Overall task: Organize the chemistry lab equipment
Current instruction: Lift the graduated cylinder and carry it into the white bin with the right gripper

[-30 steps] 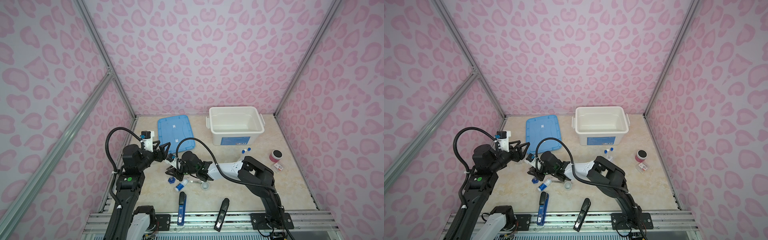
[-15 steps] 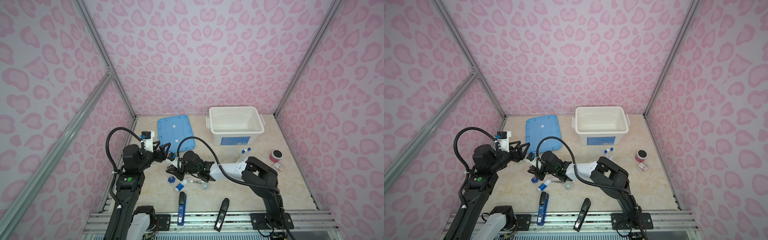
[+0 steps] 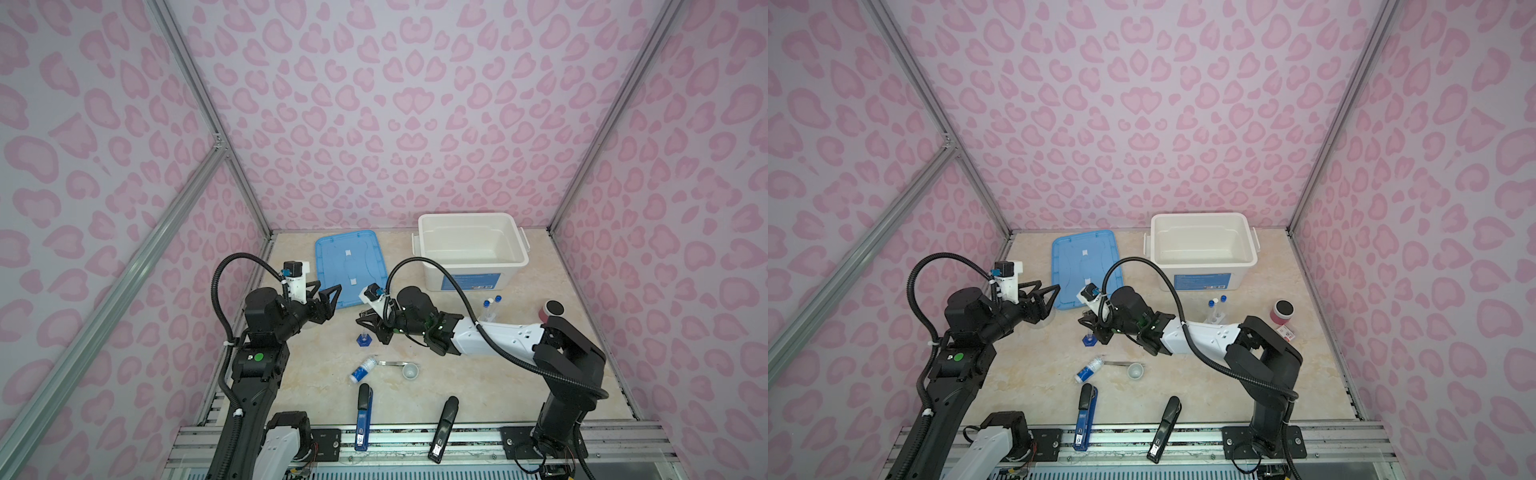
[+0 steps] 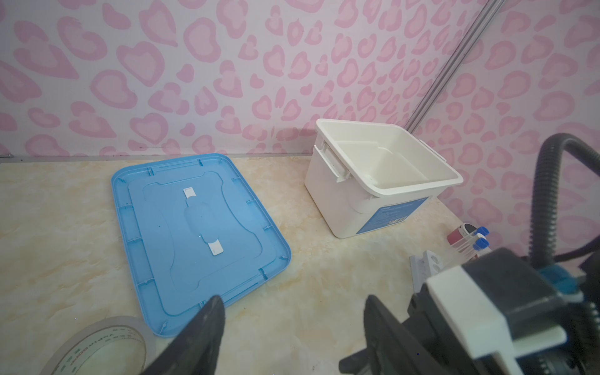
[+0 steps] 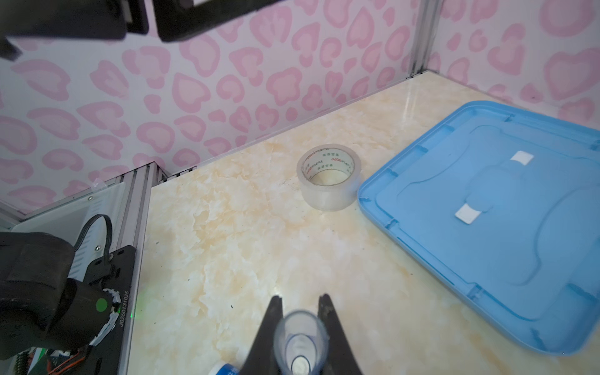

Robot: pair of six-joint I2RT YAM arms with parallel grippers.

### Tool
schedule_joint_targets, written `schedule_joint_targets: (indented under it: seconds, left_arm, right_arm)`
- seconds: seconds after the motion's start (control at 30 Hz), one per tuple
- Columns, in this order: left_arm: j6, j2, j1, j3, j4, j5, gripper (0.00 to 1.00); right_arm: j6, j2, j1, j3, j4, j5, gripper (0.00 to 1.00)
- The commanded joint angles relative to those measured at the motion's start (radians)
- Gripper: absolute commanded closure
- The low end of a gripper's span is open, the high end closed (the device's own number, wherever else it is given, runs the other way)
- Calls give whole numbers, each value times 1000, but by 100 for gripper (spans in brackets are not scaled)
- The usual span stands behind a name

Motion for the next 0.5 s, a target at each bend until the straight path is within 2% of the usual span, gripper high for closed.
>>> schedule_joint_targets:
  seconds: [0.0,0.2,0.47]
  left_arm:
    - [-8,0,-1,42,33,17,30]
    - [-2,26,-33,69,41,7,31]
    - [77,98,-176,128,-17,-103,31]
  right_arm:
    - [-5,-61,-34,-30,-52,18,85]
    - [-32,-196,-108,-11,-209,29,85]
    - [-124,-287,-208,176,-496,118,85]
